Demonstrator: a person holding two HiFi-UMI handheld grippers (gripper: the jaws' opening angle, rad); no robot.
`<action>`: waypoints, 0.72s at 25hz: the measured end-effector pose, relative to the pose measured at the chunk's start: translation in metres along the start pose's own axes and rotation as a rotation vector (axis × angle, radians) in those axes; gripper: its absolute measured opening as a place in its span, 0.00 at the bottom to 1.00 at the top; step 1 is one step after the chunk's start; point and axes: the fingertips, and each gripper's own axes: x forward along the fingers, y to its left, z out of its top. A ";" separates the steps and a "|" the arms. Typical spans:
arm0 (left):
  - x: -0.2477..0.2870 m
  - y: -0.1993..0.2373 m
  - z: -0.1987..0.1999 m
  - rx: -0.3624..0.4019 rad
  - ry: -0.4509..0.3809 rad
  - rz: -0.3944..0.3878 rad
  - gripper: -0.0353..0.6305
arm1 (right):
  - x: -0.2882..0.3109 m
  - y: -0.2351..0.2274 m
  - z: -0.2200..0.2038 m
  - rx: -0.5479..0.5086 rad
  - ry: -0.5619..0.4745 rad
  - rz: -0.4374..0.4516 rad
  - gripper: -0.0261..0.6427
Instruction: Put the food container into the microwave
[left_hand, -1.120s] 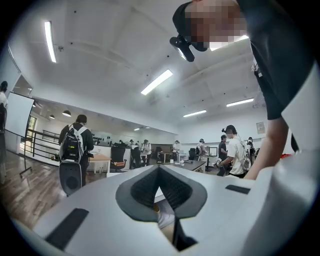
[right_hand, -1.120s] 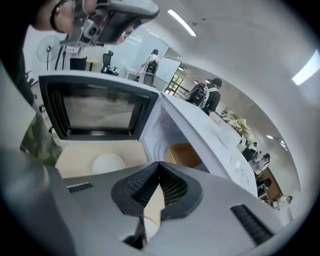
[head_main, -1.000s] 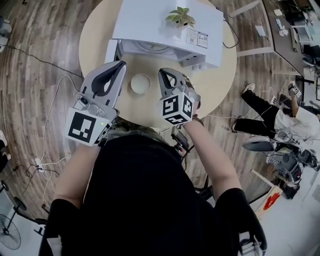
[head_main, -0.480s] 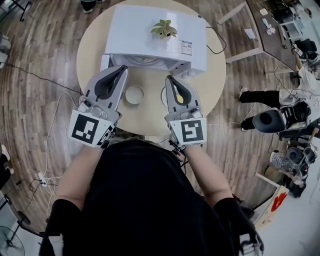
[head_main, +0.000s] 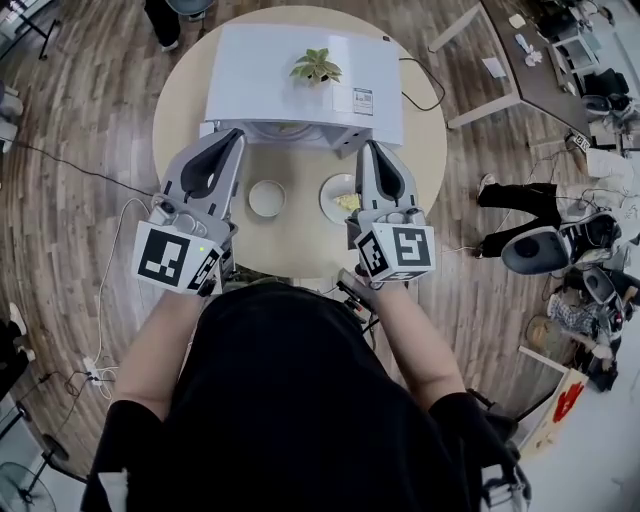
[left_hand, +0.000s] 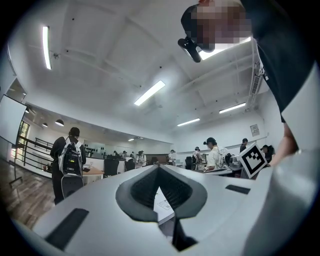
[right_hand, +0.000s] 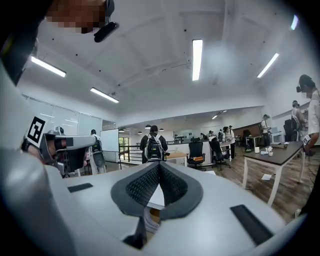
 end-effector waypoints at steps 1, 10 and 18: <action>0.000 0.000 0.000 -0.001 0.001 0.000 0.08 | 0.000 -0.002 0.000 0.005 0.000 -0.007 0.06; -0.002 0.000 -0.001 -0.001 0.006 0.001 0.08 | 0.002 -0.010 -0.003 -0.012 0.012 -0.038 0.06; -0.005 0.003 -0.001 -0.002 0.002 0.015 0.08 | 0.000 -0.012 -0.006 -0.004 0.012 -0.045 0.06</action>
